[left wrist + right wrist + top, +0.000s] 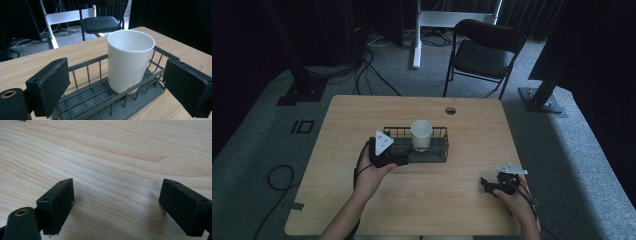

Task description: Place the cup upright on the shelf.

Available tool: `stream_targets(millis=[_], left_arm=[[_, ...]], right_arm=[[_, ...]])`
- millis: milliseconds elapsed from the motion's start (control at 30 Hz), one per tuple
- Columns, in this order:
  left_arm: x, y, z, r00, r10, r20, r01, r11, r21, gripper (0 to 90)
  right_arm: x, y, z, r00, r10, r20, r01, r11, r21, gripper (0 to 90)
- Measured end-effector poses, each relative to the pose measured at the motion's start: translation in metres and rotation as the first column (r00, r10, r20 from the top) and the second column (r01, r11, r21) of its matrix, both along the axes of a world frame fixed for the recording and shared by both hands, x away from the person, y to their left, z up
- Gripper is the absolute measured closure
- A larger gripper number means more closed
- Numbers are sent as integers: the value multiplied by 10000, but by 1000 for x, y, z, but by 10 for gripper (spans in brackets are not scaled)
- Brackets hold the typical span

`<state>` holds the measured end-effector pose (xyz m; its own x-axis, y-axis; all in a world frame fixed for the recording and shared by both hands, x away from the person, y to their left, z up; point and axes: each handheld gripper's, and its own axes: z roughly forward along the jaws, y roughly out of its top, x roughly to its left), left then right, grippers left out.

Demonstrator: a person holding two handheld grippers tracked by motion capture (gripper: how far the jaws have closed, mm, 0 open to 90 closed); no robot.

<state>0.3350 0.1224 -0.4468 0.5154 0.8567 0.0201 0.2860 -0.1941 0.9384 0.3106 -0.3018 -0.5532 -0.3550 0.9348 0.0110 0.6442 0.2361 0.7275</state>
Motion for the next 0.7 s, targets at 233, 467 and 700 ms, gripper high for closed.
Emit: stream_targets(millis=[233, 467, 700], left_arm=[[-11, 19, -6, 9996, 266, 65, -266, 9996, -58, 77], [-19, 35, -16, 9984, 564, -55, -564, 9984, -97, 77], [-26, 56, -33, 9944, 961, -428, -968, 9952, -132, 77]], right_arm=[[0, 0, 0, 10000, 3, 1, -3, 10000, -2, 125], [0, 0, 0, 10000, 6, 1, -6, 10000, -5, 125], [0, 0, 0, 10000, 15, 2, -15, 10000, -14, 125]])
